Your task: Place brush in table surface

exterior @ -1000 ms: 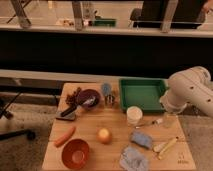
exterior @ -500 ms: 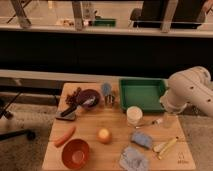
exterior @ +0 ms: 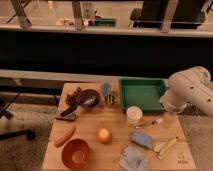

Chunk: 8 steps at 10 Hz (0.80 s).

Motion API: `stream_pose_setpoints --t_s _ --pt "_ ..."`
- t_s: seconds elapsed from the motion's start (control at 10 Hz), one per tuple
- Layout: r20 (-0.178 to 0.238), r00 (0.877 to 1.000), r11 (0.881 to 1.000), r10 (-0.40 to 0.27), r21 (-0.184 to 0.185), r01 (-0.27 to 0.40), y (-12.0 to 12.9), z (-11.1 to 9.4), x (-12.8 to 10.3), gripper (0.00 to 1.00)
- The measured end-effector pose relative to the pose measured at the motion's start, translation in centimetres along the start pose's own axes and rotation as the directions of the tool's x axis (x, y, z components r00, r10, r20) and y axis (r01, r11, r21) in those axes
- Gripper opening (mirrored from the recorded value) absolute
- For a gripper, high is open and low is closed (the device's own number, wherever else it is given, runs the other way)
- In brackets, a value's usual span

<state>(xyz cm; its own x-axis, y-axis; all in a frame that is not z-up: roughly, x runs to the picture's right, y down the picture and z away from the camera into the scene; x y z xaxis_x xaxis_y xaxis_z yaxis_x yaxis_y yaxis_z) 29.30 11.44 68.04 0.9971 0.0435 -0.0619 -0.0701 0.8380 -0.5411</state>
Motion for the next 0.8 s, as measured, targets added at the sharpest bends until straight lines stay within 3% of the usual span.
stream_pose_setpoints --t_s 0.3,0.8 --pt "0.013 1.000 1.000 0.003 0.006 -0.003 0.1 -0.2 -0.1 0.80" --pt "0.080 0.997 1.000 -0.015 0.028 0.013 0.3 -0.8 -1.2 0.80"
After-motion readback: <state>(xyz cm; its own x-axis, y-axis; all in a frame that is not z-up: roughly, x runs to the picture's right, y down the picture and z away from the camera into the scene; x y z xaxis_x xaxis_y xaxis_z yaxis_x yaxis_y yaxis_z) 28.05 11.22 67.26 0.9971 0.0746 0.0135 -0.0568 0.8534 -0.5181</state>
